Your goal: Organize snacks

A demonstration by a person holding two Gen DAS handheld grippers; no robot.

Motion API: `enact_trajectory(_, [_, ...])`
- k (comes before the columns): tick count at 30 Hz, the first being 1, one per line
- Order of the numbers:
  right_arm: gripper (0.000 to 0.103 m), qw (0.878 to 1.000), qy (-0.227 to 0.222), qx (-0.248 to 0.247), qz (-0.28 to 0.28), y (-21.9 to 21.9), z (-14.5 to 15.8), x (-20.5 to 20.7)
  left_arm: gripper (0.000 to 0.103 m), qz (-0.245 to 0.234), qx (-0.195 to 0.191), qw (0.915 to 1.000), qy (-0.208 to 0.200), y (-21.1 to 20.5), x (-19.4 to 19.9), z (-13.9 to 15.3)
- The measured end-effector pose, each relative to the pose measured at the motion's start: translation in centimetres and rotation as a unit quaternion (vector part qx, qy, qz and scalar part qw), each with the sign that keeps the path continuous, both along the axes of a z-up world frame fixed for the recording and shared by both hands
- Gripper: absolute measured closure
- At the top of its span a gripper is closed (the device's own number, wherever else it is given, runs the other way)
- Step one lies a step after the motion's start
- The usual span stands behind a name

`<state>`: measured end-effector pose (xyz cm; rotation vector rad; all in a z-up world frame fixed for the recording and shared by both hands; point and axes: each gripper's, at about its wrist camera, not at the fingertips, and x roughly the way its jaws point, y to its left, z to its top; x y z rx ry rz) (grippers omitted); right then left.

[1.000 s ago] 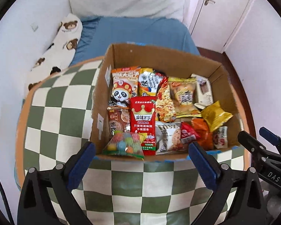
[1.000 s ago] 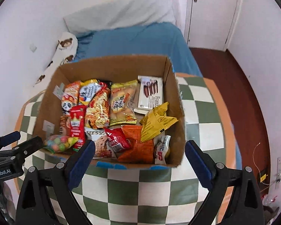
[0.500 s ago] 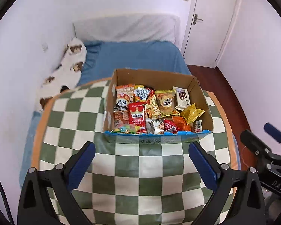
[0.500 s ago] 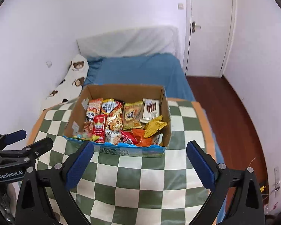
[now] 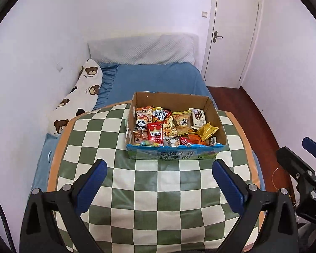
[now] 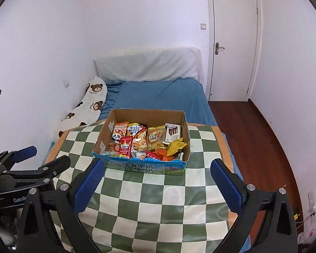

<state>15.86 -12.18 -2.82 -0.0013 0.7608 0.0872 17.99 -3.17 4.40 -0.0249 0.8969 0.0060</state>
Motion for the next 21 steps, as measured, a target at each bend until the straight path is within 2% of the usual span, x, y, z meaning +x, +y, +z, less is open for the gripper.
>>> enact_trajectory(9, [0.000, 1.000, -0.004, 0.008, -0.010, -0.5, 0.0, -0.2, 0.001, 0.004, -0.001, 0.9999, -0.014, -0.1, -0.6, 0.4])
enact_trajectory(13, [0.000, 1.000, -0.002, 0.000, -0.018, -0.7, -1.0, 1.2, 0.000, 0.007, -0.006, 0.9999, -0.014, -0.1, 0.9, -0.4])
enact_trajectory(21, [0.000, 0.999, 0.006, -0.005, -0.038, -0.9, -4.3, 5.7, 0.000, 0.024, 0.017, 0.9996, 0.001, 0.1, 5.3, -3.7])
